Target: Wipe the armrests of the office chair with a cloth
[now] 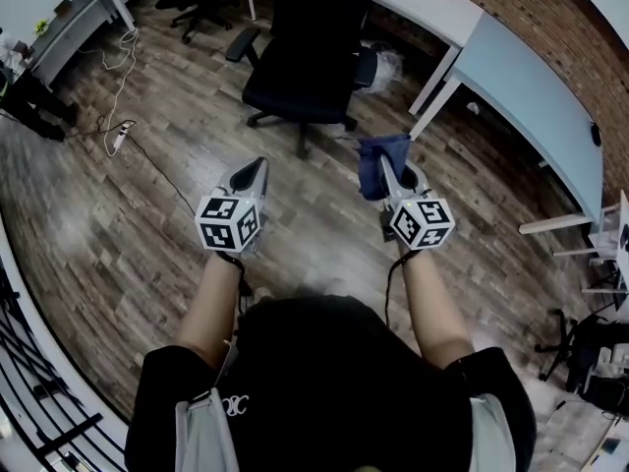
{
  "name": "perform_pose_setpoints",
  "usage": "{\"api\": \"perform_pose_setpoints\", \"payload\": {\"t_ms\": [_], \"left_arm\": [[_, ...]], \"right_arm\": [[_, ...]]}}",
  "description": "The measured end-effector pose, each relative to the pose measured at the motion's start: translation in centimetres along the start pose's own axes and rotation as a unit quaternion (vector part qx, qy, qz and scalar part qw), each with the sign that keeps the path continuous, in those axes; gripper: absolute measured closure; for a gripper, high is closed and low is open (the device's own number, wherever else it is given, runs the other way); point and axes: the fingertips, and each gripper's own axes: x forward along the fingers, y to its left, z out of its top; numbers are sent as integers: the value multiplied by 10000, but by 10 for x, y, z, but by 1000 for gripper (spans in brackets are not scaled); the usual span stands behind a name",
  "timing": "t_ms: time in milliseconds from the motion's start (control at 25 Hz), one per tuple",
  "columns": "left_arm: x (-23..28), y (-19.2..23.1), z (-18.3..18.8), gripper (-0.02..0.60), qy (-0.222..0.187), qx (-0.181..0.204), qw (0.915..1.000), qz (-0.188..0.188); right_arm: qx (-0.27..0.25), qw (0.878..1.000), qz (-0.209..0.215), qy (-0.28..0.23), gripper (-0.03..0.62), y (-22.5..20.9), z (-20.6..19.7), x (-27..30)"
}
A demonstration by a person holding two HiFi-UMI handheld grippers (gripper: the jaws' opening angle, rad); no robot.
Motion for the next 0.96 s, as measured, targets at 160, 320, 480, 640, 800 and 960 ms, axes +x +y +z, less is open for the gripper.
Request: {"api": "perform_pose_setpoints", "payload": {"t_ms": [160, 320, 480, 640, 800, 960], "left_arm": [[-19, 22, -3, 575, 48, 37, 9998, -175], [-23, 50, 2, 575, -102, -55, 9999, 14], [-22, 58, 13, 575, -176, -66, 9997, 150], [-24, 60, 11, 575, -198, -199, 9996, 84], [-29, 58, 10, 575, -216, -282, 9994, -20], [-33, 49, 6, 575, -214, -250, 9994, -81]], "right_arm": [[48, 9997, -230, -81, 557, 29, -8, 0], [-208, 9989, -408, 49, 559, 40, -19, 10], [-332, 9980, -517, 137, 559, 34, -16, 18], [-315, 9985, -422, 171, 559, 40, -19, 21], [-387, 9987, -249, 230, 559, 55, -22, 26], [-387, 9987, -244, 220, 559, 60, -21, 19]]}}
